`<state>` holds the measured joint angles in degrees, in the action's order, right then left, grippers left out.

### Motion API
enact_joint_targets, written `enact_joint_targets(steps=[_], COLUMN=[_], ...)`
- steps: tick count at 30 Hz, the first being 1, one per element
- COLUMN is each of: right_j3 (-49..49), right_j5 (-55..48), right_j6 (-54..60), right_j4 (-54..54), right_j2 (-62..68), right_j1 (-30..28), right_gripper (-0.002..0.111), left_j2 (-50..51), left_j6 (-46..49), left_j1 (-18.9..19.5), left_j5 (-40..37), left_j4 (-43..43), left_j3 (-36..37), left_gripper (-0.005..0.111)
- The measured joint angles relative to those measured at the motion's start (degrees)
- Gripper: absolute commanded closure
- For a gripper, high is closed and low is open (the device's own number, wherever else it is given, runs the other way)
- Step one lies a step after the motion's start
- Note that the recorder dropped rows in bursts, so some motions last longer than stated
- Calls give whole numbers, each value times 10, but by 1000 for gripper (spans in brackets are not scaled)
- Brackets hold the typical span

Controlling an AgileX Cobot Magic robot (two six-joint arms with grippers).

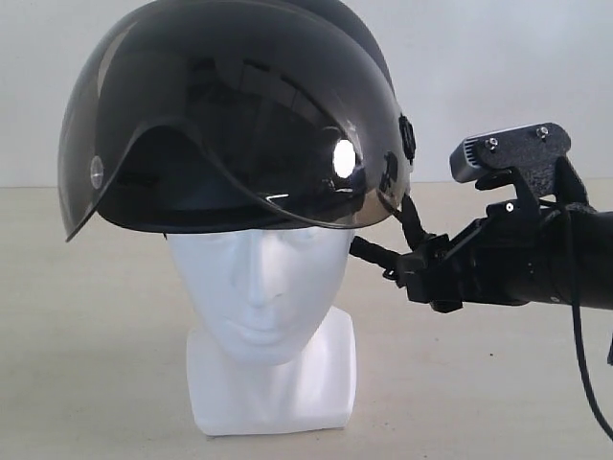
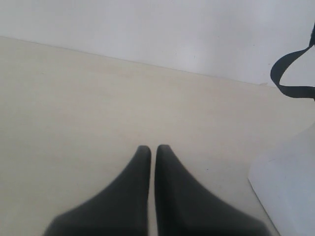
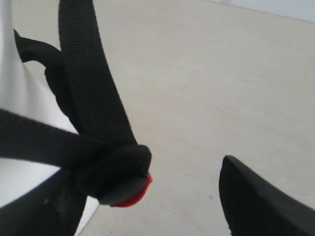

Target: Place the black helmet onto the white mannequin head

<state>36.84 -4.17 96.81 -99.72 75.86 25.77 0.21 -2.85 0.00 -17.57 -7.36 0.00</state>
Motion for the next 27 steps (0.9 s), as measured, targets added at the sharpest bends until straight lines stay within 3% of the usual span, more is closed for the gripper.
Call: enact_joint_targets(steps=[15, 22, 27], right_j3=[-19, -74, -79], right_j5=[4, -63, -77], right_j6=[-48, -119, -209], right_j4=[0, 0, 119], right_j2=[-98, -155, -208], right_j1=[0, 0, 0], right_gripper=[43, 43, 44], left_j2=[0, 0, 0], left_j6=[0, 0, 0], left_j1=[0, 0, 0], left_j5=[0, 0, 0], left_j4=[0, 0, 0], left_j3=[0, 0, 0], left_gripper=[102, 102, 102])
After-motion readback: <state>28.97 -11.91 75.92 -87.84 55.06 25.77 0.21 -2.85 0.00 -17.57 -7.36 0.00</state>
